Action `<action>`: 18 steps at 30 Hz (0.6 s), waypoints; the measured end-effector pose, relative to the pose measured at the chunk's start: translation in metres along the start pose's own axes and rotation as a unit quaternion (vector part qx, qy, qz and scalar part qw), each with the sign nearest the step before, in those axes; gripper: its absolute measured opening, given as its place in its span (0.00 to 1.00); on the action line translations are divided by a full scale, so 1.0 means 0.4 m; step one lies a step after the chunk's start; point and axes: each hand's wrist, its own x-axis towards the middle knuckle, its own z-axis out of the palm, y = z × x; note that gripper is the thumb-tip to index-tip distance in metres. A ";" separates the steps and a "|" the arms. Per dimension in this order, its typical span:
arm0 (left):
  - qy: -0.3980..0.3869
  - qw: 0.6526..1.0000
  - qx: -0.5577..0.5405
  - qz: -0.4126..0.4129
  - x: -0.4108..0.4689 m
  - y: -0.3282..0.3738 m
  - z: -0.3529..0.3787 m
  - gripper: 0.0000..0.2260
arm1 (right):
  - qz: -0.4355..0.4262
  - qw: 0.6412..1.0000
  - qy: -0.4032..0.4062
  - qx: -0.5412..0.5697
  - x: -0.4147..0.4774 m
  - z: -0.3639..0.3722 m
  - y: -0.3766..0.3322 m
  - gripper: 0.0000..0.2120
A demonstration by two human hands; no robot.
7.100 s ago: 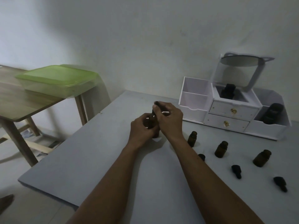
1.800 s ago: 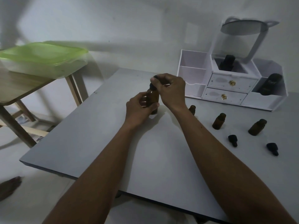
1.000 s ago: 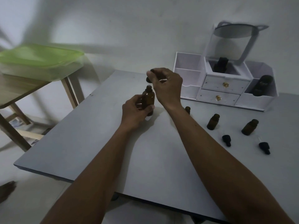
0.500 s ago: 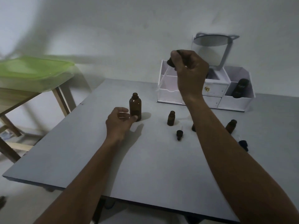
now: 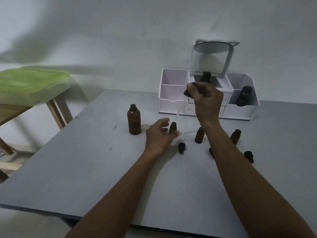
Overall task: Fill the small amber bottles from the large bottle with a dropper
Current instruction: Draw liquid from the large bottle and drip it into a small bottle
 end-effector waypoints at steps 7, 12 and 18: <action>0.004 1.000 0.002 0.016 0.013 -0.009 0.015 0.24 | 0.001 1.000 -0.002 0.003 -0.013 -0.006 0.029 0.02; 0.008 0.999 0.017 0.036 0.009 -0.008 0.017 0.19 | -0.001 1.000 -0.015 0.002 -0.019 0.004 0.041 0.02; 0.009 0.999 0.019 0.028 0.013 -0.012 0.019 0.18 | -0.011 0.999 -0.030 -0.023 -0.025 0.013 0.047 0.01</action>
